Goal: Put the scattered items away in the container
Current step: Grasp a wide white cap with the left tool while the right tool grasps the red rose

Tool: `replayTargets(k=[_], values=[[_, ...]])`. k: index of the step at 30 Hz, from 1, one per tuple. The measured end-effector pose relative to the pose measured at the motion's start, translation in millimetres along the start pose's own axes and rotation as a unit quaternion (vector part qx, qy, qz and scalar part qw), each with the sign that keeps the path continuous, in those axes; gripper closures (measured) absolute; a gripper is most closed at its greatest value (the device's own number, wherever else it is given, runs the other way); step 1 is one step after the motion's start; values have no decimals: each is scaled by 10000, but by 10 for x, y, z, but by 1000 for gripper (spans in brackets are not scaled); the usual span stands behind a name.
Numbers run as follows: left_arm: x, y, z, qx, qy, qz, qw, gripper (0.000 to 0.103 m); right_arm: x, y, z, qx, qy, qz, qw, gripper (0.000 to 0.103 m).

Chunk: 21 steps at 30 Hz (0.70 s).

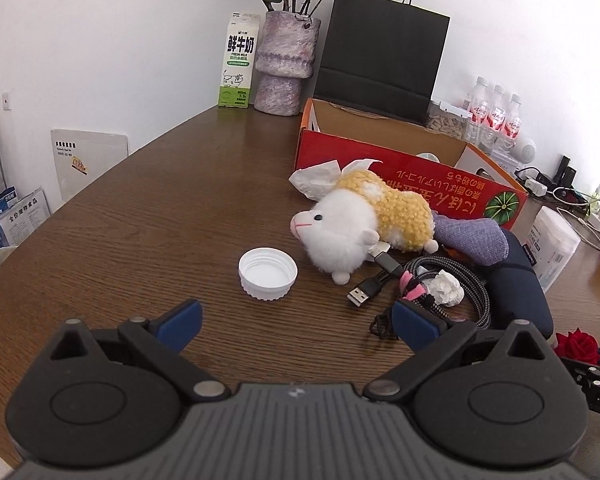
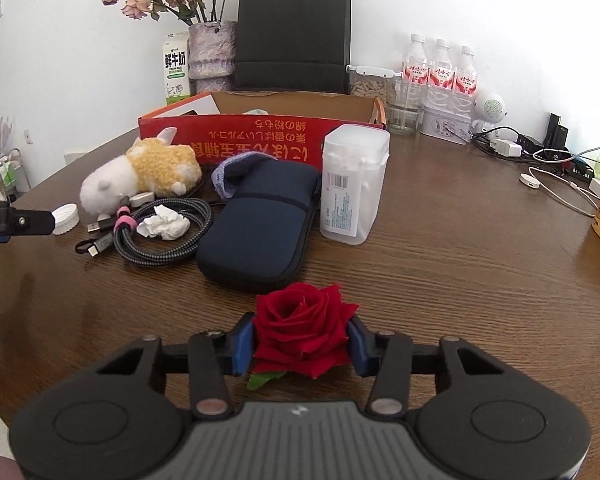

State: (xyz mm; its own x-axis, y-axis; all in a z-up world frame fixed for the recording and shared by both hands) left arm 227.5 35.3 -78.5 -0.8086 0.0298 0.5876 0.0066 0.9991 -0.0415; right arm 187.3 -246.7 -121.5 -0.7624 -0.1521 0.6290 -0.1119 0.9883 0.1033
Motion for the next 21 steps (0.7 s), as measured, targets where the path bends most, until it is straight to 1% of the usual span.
replayTargets(k=[2, 13, 21], values=[[-12, 16, 2, -3, -2, -13, 10000, 0, 6, 9, -13, -13, -23, -95, 10000, 62], [-96, 46, -38, -126, -11, -78, 9999, 0, -3, -37, -189, -19, -236, -22, 9997, 63], [-238, 134, -121, -169, 45, -312, 9994, 0, -73, -61, -299, -54, -322, -29, 9995, 63]])
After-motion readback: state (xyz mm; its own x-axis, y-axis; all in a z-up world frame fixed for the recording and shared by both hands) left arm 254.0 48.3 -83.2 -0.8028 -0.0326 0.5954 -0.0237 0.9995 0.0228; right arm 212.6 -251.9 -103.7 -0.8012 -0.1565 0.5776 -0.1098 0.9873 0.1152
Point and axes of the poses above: each gripper's, at about its wrist camera, not at the fingertips, and x roughly against the way its jaws point, y to its left, z to its underside, the point moved 10 cm from there along -x, roughly the way its jaws point, and after that the axes turned 8 degrees about -x, right-handed, at the moved point
